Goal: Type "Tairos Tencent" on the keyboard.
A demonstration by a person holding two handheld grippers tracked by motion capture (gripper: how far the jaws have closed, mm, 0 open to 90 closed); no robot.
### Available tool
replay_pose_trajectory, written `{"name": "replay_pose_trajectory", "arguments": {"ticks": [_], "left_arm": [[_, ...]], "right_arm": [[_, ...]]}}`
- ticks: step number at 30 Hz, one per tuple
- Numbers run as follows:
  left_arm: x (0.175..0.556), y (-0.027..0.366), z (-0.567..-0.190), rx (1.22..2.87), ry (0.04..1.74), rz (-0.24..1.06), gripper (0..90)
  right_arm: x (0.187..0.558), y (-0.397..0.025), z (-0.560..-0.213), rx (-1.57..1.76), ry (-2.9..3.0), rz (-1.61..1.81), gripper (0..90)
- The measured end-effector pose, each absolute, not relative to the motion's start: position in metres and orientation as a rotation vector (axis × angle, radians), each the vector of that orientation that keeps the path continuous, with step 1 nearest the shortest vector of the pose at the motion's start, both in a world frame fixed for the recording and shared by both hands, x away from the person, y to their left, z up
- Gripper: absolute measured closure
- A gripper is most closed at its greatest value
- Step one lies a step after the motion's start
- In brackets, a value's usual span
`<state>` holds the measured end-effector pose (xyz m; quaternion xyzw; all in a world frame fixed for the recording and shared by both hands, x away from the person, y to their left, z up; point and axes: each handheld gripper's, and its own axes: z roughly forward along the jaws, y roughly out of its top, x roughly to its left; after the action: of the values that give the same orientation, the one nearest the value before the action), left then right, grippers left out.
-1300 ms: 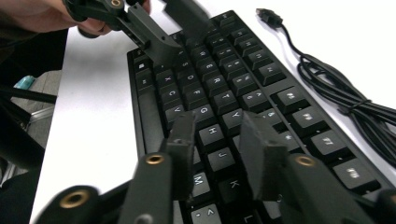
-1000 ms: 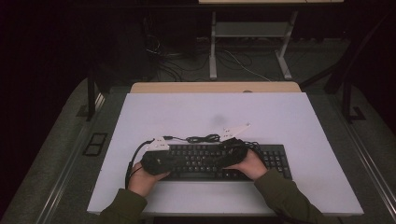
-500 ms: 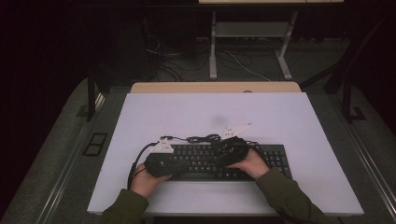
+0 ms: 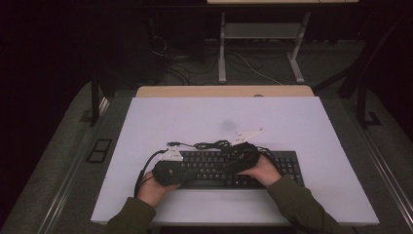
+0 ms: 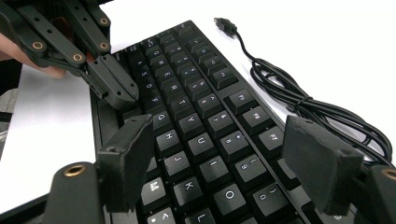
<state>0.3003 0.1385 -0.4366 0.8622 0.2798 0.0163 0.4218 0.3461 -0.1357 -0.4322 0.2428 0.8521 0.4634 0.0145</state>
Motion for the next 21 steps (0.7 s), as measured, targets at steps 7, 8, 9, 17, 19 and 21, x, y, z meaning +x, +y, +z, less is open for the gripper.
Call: {"name": "replay_pose_trajectory", "arguments": {"ticks": [7, 8, 9, 17, 19, 21], "left_arm": [[0.3009, 0.1384, -0.4383, 2.167, 0.699, 0.036, 89.3], [0.301, 0.1385, -0.4383, 2.167, 0.699, 0.035, 89.3], [0.3011, 0.1385, -0.4383, 2.167, 0.699, 0.034, 89.3], [0.2999, 0.1385, -0.4339, 2.169, 0.692, 0.052, 89.3], [0.3, 0.139, -0.4334, 2.167, 0.69, 0.054, 89.3], [0.2999, 0.139, -0.4332, 2.167, 0.69, 0.055, 89.3]], "right_arm": [[0.3464, -0.1362, -0.4318, 0.758, 2.649, 1.437, 24.0], [0.3463, -0.1361, -0.4318, 0.758, 2.649, 1.437, 24.0], [0.3463, -0.136, -0.4318, 0.758, 2.65, 1.437, 24.0], [0.3464, -0.1361, -0.4317, 0.757, 2.643, 1.439, 23.9], [0.3464, -0.1364, -0.4316, 0.761, 2.642, 1.439, 23.9], [0.3463, -0.1365, -0.4315, 0.758, 2.642, 1.438, 23.9]]}}
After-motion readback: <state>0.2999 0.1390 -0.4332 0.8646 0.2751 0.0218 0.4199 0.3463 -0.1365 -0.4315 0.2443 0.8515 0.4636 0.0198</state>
